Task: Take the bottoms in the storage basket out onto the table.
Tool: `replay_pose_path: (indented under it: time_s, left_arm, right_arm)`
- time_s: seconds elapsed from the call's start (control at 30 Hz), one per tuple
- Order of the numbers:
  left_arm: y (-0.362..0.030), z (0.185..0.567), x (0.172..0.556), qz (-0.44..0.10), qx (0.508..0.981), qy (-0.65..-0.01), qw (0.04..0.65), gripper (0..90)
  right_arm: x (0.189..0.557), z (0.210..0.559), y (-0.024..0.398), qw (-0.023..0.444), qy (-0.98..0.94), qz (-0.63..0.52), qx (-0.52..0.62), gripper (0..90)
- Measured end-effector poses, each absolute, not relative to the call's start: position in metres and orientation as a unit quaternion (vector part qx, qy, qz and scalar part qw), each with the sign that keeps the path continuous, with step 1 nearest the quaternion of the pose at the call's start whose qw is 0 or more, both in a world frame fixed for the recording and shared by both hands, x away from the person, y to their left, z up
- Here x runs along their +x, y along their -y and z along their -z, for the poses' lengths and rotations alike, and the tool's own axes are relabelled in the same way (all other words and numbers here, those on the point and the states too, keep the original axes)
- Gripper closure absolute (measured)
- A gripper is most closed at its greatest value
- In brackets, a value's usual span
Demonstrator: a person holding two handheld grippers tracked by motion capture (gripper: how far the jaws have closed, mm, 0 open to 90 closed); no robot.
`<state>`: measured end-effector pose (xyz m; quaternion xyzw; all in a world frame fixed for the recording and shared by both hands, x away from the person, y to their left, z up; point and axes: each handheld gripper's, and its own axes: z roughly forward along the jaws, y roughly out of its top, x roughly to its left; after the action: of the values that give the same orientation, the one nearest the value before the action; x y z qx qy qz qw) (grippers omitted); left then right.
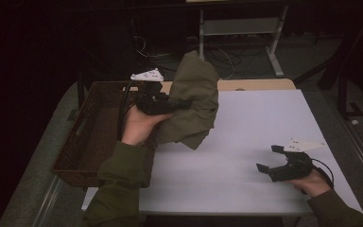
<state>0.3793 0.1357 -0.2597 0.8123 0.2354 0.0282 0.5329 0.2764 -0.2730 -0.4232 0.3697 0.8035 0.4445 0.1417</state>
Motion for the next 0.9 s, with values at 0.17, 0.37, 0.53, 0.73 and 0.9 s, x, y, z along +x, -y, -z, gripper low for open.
replay_pose_path:
  time_s: [0.17,0.37,0.53,0.73,0.9]
  left_arm:
    - [-0.121,0.264,0.379,-0.024,0.815,-0.23,0.531,75.0]
    - [-0.105,0.27,0.378,-0.019,0.82,-0.224,0.527,75.0]
    - [-0.095,0.276,0.378,-0.013,0.821,-0.223,0.525,75.0]
    - [-0.082,0.285,0.377,-0.005,0.827,-0.219,0.517,75.0]
    - [-0.072,0.294,0.377,0.002,0.831,-0.216,0.512,75.0]
  right_arm:
    - [0.276,0.423,0.273,0.141,-0.804,-0.444,0.369,6.0]
    - [0.277,0.423,0.274,0.142,-0.803,-0.445,0.369,6.0]
    - [0.276,0.423,0.273,0.141,-0.804,-0.445,0.368,6.0]
    - [0.277,0.423,0.274,0.141,-0.803,-0.447,0.367,6.1]
    - [0.277,0.423,0.273,0.14,-0.804,-0.446,0.367,6.1]
